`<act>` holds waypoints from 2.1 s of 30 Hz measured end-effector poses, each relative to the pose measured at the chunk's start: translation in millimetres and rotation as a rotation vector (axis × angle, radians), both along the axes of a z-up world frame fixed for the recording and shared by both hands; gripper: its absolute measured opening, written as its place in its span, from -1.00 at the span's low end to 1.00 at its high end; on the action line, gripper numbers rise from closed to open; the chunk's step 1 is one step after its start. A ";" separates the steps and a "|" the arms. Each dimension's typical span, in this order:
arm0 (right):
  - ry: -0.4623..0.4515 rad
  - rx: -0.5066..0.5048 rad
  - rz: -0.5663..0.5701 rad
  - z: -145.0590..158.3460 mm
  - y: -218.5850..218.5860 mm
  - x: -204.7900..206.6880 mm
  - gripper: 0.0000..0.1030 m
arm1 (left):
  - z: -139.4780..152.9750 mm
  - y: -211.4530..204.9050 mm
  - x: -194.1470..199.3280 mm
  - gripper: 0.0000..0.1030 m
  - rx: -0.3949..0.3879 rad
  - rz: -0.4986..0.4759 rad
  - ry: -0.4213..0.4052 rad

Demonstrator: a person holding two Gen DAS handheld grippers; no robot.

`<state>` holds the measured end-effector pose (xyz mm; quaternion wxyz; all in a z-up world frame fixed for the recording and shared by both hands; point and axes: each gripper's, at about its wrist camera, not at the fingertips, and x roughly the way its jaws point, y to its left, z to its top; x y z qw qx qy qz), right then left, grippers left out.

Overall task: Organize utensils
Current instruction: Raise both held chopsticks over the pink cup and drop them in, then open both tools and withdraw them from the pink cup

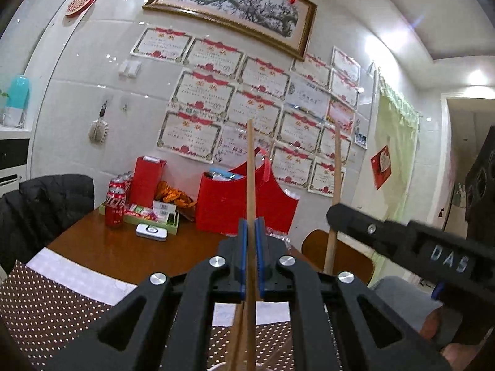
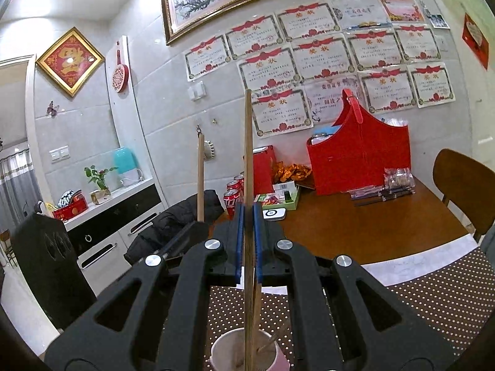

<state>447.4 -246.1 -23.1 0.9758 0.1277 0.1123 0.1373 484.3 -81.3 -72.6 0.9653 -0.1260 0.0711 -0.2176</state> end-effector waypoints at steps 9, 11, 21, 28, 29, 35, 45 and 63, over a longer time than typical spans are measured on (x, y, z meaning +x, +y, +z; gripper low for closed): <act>0.044 -0.022 0.002 -23.8 4.5 13.5 -0.86 | -33.6 4.3 10.2 -0.86 0.029 0.009 0.072; 0.060 -0.015 0.001 -26.9 3.3 13.2 -0.85 | -34.7 6.2 7.9 -0.33 0.045 0.024 0.083; -0.022 0.064 -0.034 1.7 -16.9 -32.6 0.89 | 1.7 34.3 -44.8 0.59 0.084 0.073 0.036; -0.004 0.046 -0.097 18.2 -28.2 -75.4 0.89 | 28.3 44.4 -99.1 0.68 0.155 0.126 0.024; 0.005 0.035 -0.108 20.2 -29.2 -83.6 0.89 | 30.1 44.1 -104.6 0.68 0.167 0.135 0.031; 0.043 0.004 -0.138 22.7 -35.3 -129.6 0.89 | 36.3 44.4 -148.3 0.68 0.278 0.180 0.106; 0.106 -0.056 -0.172 10.5 -34.3 -202.3 0.89 | 39.3 53.5 -217.2 0.68 0.352 0.185 0.184; 0.194 -0.130 -0.210 -24.5 -20.0 -264.6 0.89 | 14.6 67.0 -259.9 0.68 0.371 0.185 0.263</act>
